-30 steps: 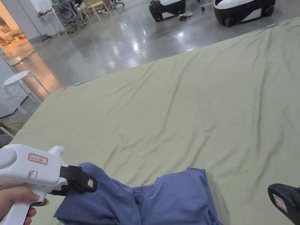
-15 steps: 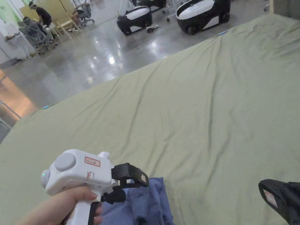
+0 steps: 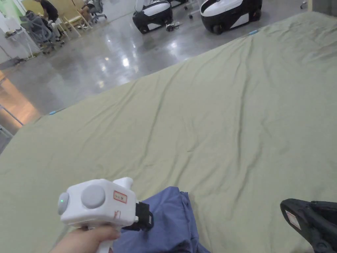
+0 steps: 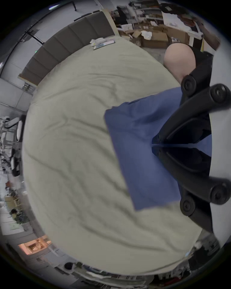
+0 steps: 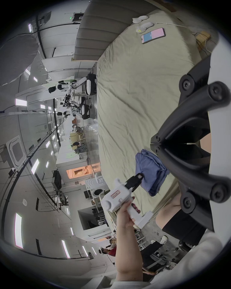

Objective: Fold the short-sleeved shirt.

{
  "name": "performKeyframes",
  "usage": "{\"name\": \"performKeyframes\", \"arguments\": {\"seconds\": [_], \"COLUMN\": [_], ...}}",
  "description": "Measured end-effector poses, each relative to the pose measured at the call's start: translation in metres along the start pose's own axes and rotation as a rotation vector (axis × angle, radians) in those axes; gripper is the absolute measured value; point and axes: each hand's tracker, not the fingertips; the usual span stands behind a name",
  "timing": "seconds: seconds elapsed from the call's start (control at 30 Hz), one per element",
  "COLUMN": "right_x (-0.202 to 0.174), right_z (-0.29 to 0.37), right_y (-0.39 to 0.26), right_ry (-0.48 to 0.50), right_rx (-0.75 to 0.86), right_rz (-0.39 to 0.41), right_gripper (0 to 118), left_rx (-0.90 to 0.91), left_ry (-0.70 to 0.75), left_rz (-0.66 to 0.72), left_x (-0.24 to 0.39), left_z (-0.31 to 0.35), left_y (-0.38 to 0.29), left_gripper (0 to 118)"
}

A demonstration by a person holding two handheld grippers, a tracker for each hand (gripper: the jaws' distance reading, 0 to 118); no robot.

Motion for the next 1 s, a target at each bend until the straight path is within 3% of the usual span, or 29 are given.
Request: {"name": "performKeyframes", "arguments": {"seconds": [0.2,0.37,0.67,0.73,0.8,0.93,1.0], "right_x": [-0.019,-0.040,-0.088,-0.093,-0.093,-0.068,-0.053], "right_z": [0.003,-0.011,-0.120,-0.170,-0.222,-0.310,-0.330], "right_y": [0.005,0.010,0.022,0.020,0.014,-0.007,-0.021], "right_ry": [-0.021,-0.001,0.158,0.208,0.181,0.194,0.161], "right_rx": [-0.043,-0.080,-0.171,-0.220,-0.298,-0.482,-0.527], "right_rz": [0.040,0.057,0.096,0.045,0.017,-0.225,-0.247], "right_gripper": [0,0,0,0,0,0,0], "left_rx": [0.033,0.037,0.316,0.374,0.395,0.335,0.282], "left_ry": [-0.023,-0.084,-0.522,-0.566,-0.552,-0.533,-0.566], "left_rz": [-0.055,-0.061,0.061,0.108,0.145,0.245,0.296], "left_x": [0.042,0.040,-0.057,-0.095,-0.126,-0.176,-0.189], "left_z": [-0.038,-0.036,0.081,0.104,0.111,0.090,0.069], "left_y": [-0.012,-0.013,-0.040,-0.053,-0.063,-0.076,-0.080], "left_gripper": [0,0,0,0,0,0,0]}}
